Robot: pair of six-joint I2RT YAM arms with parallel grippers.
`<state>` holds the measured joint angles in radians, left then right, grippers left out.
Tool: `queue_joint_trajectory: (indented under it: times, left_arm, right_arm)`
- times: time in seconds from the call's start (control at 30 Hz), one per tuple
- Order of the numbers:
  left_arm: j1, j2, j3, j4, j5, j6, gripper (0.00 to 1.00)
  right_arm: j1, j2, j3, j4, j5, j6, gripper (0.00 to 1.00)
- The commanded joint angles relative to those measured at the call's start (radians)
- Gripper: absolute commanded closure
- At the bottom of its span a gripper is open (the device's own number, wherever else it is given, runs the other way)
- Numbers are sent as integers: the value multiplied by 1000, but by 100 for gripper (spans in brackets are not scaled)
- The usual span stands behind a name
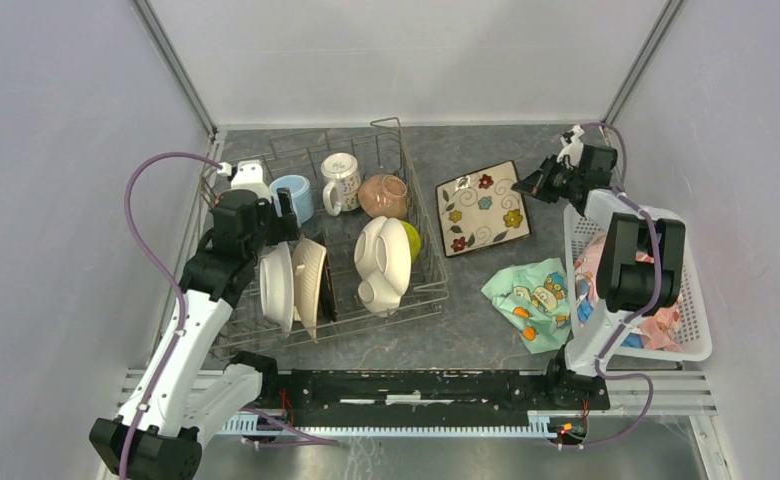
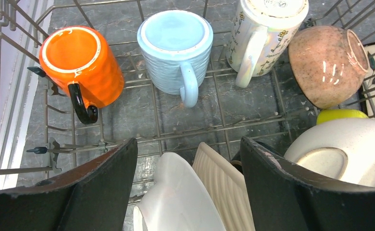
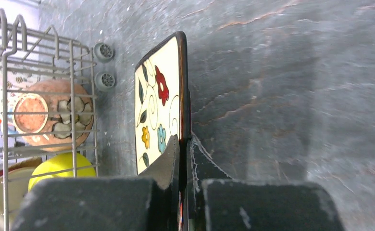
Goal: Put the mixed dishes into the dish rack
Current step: Pick up the plate at the center of the board, then insert the plate into the dish rack.
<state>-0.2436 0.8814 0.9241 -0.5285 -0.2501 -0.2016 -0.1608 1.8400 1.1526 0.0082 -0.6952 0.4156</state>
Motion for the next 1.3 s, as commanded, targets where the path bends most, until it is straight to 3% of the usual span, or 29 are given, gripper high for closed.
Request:
queue_joint_trajectory:
  times: [0.0, 0.27, 0.6, 0.97, 1.27]
  left_arm:
    - [4, -41, 25, 34, 64, -66, 17]
    - [4, -37, 21, 43, 155, -76, 19]
    - [4, -67, 31, 71, 125, 1, 19]
    - [4, -32, 126, 60, 103, 22, 19]
    - [4, 110, 394, -46, 309, -69, 16]
  right_arm:
    - [-24, -125, -43, 107, -4, 107, 100]
    - [-91, -224, -183, 291, 13, 360, 100]
    - [-146, -306, -346, 605, -1, 645, 100]
    - [-160, -358, -395, 751, -1, 748, 100]
    - [-176, -448, -339, 687, 57, 803, 100]
